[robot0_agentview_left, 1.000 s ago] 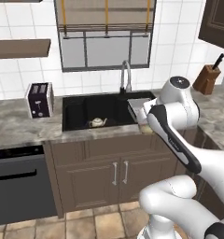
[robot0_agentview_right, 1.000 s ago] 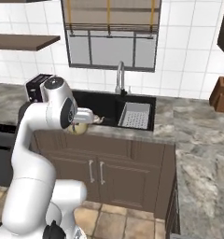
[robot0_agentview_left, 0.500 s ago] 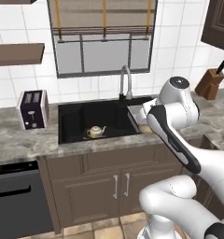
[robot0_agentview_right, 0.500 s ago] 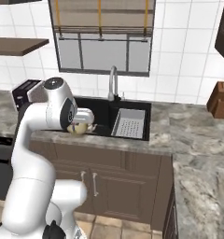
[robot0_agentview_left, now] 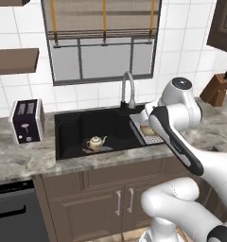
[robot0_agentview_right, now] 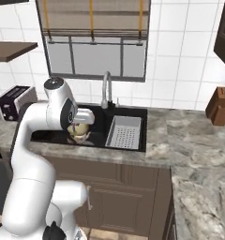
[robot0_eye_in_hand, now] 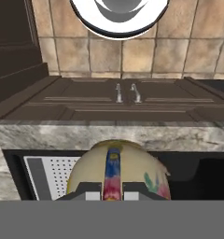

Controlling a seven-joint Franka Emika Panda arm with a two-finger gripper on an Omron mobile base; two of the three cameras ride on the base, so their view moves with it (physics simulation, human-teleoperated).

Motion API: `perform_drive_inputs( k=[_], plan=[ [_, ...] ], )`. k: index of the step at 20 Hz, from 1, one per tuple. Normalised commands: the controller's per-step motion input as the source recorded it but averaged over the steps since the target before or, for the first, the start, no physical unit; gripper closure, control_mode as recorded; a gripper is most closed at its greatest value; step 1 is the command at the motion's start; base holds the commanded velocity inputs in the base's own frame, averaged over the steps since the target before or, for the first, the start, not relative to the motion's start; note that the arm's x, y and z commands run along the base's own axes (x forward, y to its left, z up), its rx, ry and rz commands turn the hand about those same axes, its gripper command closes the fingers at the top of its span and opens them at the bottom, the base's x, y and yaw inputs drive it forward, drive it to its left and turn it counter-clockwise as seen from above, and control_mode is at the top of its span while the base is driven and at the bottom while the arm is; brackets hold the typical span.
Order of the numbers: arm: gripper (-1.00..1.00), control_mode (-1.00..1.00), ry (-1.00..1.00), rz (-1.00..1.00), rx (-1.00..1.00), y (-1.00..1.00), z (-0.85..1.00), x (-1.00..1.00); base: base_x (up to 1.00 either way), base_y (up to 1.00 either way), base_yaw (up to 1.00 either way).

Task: Pick the teapot and teapot and place them in the sink. Then turn on the water.

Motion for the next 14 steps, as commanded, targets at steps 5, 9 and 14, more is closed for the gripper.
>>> perform_drive_inputs(
  k=[5,9,14],
  plan=[
    [1.00,1.00,0.00,0.00,0.00,0.00,0.00,0.00,0.59,-0.10,-0.04],
    [1.00,1.00,0.00,0.00,0.00,0.00,0.00,0.00,0.44,-0.06,-0.02],
    [1.00,1.00,0.00,0.00,0.00,0.00,0.00,0.00,0.35,-0.08,0.00]
  ],
)
